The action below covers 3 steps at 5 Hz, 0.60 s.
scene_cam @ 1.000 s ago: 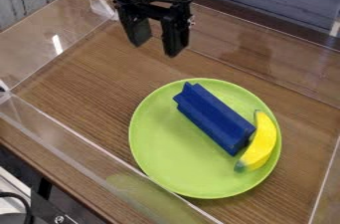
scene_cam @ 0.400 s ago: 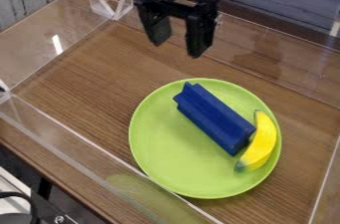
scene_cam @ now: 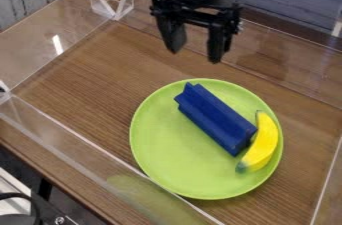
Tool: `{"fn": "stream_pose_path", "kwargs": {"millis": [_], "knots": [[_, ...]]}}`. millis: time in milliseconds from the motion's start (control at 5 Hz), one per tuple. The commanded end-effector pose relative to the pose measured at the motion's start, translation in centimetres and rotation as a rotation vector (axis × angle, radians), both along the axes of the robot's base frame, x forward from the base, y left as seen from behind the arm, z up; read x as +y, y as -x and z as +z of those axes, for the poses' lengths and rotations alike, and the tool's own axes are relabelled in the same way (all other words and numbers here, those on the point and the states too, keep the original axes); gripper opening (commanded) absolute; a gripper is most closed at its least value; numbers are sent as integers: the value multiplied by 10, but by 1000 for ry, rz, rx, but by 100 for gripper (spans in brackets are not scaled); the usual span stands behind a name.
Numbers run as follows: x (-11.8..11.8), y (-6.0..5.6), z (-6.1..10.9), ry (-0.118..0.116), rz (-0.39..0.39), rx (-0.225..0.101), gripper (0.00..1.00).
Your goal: Put the blue object in the green plate
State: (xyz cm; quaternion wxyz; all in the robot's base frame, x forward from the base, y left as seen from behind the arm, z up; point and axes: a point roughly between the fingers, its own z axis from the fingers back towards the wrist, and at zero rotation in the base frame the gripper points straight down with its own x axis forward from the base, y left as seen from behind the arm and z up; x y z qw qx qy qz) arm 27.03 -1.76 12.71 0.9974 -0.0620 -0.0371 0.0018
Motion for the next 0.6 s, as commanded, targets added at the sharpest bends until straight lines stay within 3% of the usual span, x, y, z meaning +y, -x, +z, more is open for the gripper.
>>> {"fn": "stream_pose_path", "kwargs": {"millis": [0, 400], "knots": [[-5, -11, 8, -6, 109, -53, 100], [4, -21, 1, -7, 157, -59, 100]]}}
